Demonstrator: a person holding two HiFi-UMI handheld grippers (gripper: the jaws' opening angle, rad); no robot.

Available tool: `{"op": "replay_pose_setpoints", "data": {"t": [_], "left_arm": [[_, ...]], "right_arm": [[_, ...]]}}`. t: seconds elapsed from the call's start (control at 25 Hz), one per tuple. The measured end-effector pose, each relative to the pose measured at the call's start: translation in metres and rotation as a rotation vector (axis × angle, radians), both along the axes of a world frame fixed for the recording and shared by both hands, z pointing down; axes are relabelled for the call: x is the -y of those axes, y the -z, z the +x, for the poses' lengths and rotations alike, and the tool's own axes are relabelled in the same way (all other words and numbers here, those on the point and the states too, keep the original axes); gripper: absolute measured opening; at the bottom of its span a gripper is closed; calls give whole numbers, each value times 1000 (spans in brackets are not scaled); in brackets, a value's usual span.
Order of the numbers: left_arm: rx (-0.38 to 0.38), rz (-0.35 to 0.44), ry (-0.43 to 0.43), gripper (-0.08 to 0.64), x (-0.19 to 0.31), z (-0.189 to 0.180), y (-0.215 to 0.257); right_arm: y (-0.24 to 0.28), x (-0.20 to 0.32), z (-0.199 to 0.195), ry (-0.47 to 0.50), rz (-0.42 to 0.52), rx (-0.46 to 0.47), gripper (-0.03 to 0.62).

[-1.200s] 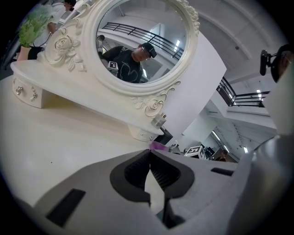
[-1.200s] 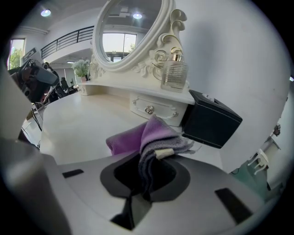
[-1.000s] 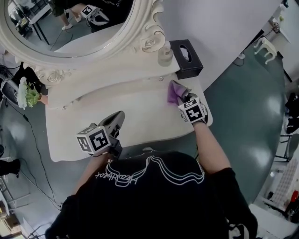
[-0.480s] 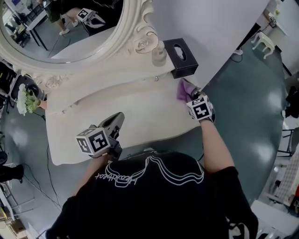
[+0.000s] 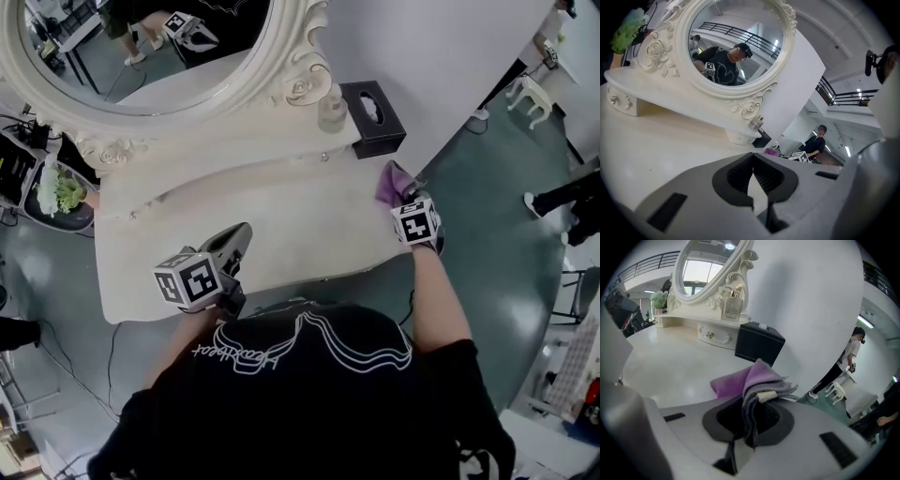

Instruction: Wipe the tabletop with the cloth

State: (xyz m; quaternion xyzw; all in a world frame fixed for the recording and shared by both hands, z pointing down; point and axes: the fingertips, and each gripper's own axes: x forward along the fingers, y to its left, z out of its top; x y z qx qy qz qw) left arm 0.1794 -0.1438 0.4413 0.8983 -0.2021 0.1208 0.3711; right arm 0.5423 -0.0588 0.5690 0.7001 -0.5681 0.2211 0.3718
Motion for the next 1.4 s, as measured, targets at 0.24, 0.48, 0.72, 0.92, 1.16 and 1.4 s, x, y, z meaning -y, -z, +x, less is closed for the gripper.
{"op": "replay_pose_setpoints", "data": {"t": [0.24,0.48,0.72,0.92,1.16,1.4], "left_arm": [[-12,6,38,5,8,-39,8],[-13,2,96,4,16,-95,13],[-12,-10,185,5,20,-178,17],[-22,-20,277,5,19,-255,13],[-13,1,363,5,3,-342,6],[-16,10,448,4,-14,-422,3]], "right_arm": [[34,-1,-42,8,117,56,49],[83,36,-137,158,216,116,48],[108,72,-272,315,304,276,51],[113,90,-383,464,311,390,51],[102,98,-516,641,248,475,51],[94,98,-637,788,194,505,51]]}}
